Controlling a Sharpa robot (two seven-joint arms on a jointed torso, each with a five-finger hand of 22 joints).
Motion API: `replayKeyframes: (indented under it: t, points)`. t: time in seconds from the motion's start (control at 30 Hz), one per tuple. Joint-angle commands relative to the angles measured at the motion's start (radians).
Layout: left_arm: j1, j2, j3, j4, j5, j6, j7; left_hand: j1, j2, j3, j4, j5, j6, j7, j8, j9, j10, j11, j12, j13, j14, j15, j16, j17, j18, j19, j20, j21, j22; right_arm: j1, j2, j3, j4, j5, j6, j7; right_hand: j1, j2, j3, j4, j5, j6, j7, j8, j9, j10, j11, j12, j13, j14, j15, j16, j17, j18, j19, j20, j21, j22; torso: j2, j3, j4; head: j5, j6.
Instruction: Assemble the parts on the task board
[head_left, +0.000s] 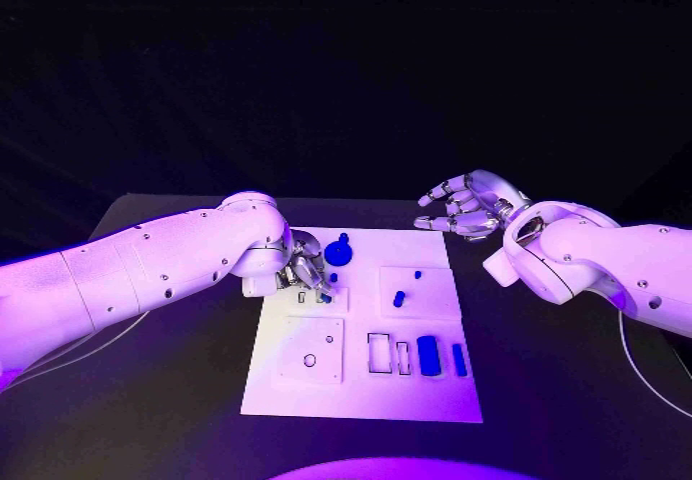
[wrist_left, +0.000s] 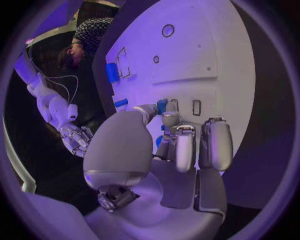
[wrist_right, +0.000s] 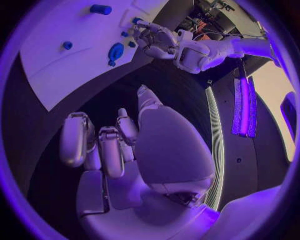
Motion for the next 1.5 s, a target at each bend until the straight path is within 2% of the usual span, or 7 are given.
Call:
replayKeyframes:
  t: [0.03,0.33,0.53,0.73,1.0,1.23,1.5]
  points:
    - [0.000,-0.004,0.000,0.002,0.012,-0.027,0.022,0.002,-0.013,0.142,-0.098,0.005,0.001,-0.010,0.011,0.078,0.016,0.000,0.011,0.013,0.093,-0.009,-0.003,0.230,-0.021,0.002,-0.004,0.006,0.001,0.000,0.001,0.000,0.000,-0.007,0.016,0.004,0.001,0.010,0.005,0.002,-0.005,0.007,-0.003,0.003,-0.001,0.001,-0.006,0.005,0.001,0.073,-0.007,-0.005,0.143,0.008,-0.008,0.000,-0.006,0.022,0.000,-0.0002,-0.0002,0.001,0.002]
    - [-0.001,-0.040,0.006,0.031,0.068,-0.122,0.035,-0.048,-0.055,0.275,-0.157,0.009,0.015,-0.014,0.024,0.119,0.055,-0.006,0.042,0.060,0.089,-0.014,-0.012,0.218,-0.021,0.003,-0.008,0.007,0.004,0.000,-0.001,0.000,-0.001,-0.007,0.017,0.004,0.001,0.012,0.006,0.002,-0.005,0.008,-0.003,0.004,-0.001,0.000,-0.006,0.004,0.000,0.072,-0.008,-0.006,0.141,0.009,-0.008,0.000,-0.007,0.021,-0.001,0.0003,0.0016,0.002,0.003]
    - [-0.001,-0.080,0.007,0.079,0.087,-0.201,0.045,-0.075,-0.073,0.322,-0.186,0.016,0.027,-0.018,0.028,0.134,0.077,-0.010,0.063,0.088,0.089,-0.017,-0.013,0.216,-0.022,0.005,-0.011,0.009,0.009,0.000,-0.002,0.000,-0.003,-0.007,0.017,0.004,0.001,0.012,0.006,0.002,-0.005,0.008,-0.003,0.005,-0.001,0.001,-0.006,0.005,0.000,0.073,-0.008,-0.005,0.143,0.009,-0.008,0.000,-0.007,0.022,0.000,0.0000,0.0015,0.004,0.004]
    - [-0.008,-0.114,0.007,0.125,0.073,-0.247,0.050,-0.088,-0.081,0.341,-0.198,0.020,0.034,-0.020,0.030,0.140,0.087,-0.012,0.073,0.102,0.089,-0.020,-0.014,0.215,-0.022,0.007,-0.013,0.010,0.011,-0.001,-0.005,0.000,-0.004,-0.007,0.018,0.004,0.001,0.012,0.006,0.002,-0.005,0.008,-0.003,0.005,-0.001,0.001,-0.006,0.005,0.000,0.073,-0.008,-0.005,0.143,0.009,-0.008,0.000,-0.007,0.022,0.000,0.0003,0.0025,0.007,0.003]
    - [-0.025,-0.138,0.006,0.165,-0.024,-0.253,0.050,-0.092,-0.085,0.346,-0.202,0.020,0.036,-0.021,0.030,0.142,0.090,-0.013,0.074,0.104,0.089,-0.020,-0.013,0.216,-0.022,0.008,-0.013,0.011,0.014,-0.001,-0.008,-0.001,-0.004,-0.007,0.018,0.003,0.001,0.012,0.006,0.002,-0.005,0.008,-0.003,0.005,-0.001,0.001,-0.006,0.005,0.000,0.073,-0.008,-0.005,0.143,0.009,-0.008,0.000,-0.007,0.022,-0.001,-0.0003,0.0030,0.015,-0.002]
    - [-0.034,-0.134,0.005,0.167,-0.079,-0.228,0.045,-0.093,-0.085,0.348,-0.203,0.020,0.036,-0.021,0.030,0.143,0.090,-0.013,0.074,0.104,0.089,-0.020,-0.013,0.216,-0.022,0.008,-0.013,0.011,0.013,-0.002,-0.007,-0.001,-0.005,-0.007,0.020,0.004,0.001,0.012,0.006,0.002,-0.005,0.008,-0.003,0.005,-0.001,0.001,-0.006,0.005,0.000,0.073,-0.008,-0.005,0.143,0.009,-0.008,0.000,-0.007,0.022,0.000,-0.0011,-0.0008,0.020,-0.002]
    - [-0.038,-0.125,0.004,0.163,-0.104,-0.217,0.041,-0.094,-0.086,0.351,-0.206,0.020,0.037,-0.022,0.030,0.144,0.091,-0.014,0.074,0.104,0.089,-0.021,-0.013,0.216,-0.022,0.008,-0.014,0.011,0.014,-0.002,-0.006,-0.001,-0.006,-0.007,0.020,0.004,0.001,0.012,0.006,0.002,-0.005,0.008,-0.003,0.005,-0.001,0.001,-0.006,0.005,0.000,0.073,-0.008,-0.005,0.143,0.009,-0.008,0.000,-0.007,0.022,0.001,-0.0006,-0.0005,0.021,-0.003]
